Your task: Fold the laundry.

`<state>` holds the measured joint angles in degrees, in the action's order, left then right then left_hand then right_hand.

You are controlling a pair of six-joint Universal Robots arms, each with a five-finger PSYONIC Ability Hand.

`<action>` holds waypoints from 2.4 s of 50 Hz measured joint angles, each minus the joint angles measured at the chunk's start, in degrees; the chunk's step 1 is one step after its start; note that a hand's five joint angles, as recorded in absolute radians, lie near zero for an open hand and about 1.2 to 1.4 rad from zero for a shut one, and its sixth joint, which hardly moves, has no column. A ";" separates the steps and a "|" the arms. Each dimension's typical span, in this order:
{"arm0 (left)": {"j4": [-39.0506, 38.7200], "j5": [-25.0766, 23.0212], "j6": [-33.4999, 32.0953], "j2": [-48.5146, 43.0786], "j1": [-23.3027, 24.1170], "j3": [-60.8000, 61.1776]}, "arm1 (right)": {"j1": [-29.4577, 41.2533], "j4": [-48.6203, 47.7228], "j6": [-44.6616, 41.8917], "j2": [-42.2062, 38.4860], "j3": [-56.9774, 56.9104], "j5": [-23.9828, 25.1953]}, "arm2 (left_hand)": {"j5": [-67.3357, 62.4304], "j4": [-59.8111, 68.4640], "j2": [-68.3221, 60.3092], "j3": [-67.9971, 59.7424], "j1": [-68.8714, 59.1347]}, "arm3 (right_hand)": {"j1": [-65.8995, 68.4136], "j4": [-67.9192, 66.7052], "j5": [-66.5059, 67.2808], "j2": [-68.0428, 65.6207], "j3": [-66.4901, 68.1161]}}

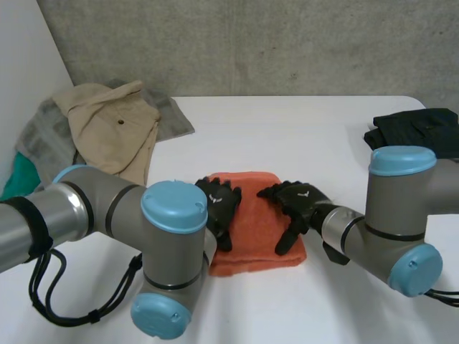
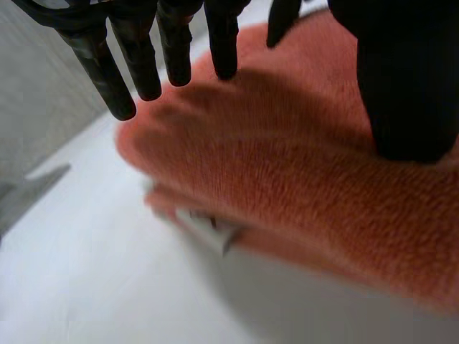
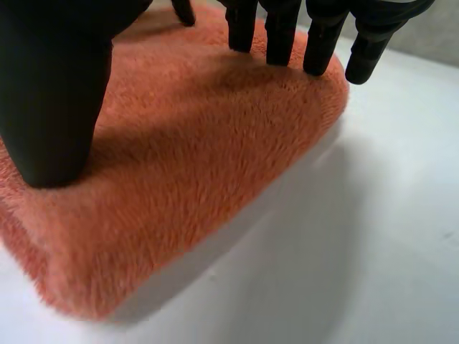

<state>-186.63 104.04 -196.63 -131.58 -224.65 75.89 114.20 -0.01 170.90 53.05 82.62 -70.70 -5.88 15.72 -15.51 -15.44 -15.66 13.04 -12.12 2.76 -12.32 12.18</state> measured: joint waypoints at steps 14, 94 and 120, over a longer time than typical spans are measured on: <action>1.53 -1.77 -2.12 7.45 -0.74 0.90 | 2.81 -3.13 -15.22 5.18 2.65 -9.49 | 2.93 -2.57 2.28 1.80 3.31 | -1.38 0.00 -0.09 1.29 0.00; 5.24 -39.93 5.24 18.14 -12.93 -7.48 | -11.09 -38.68 -12.48 2.92 -7.19 -4.29 | 3.13 -2.57 2.28 1.80 3.31 | 42.58 -56.51 47.17 -52.31 53.75; 5.22 -39.62 5.17 16.02 -11.27 -7.10 | -44.22 -53.26 0.91 -33.73 -34.68 23.65 | 3.12 -2.57 2.28 1.80 3.31 | 42.58 -56.66 48.85 -52.69 54.40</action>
<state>-181.41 64.42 -191.45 -115.56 -235.91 68.79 69.97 -53.26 171.81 19.32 47.94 -47.05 -2.76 13.16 -13.23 -13.63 -12.34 55.62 -68.78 51.61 -65.02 66.58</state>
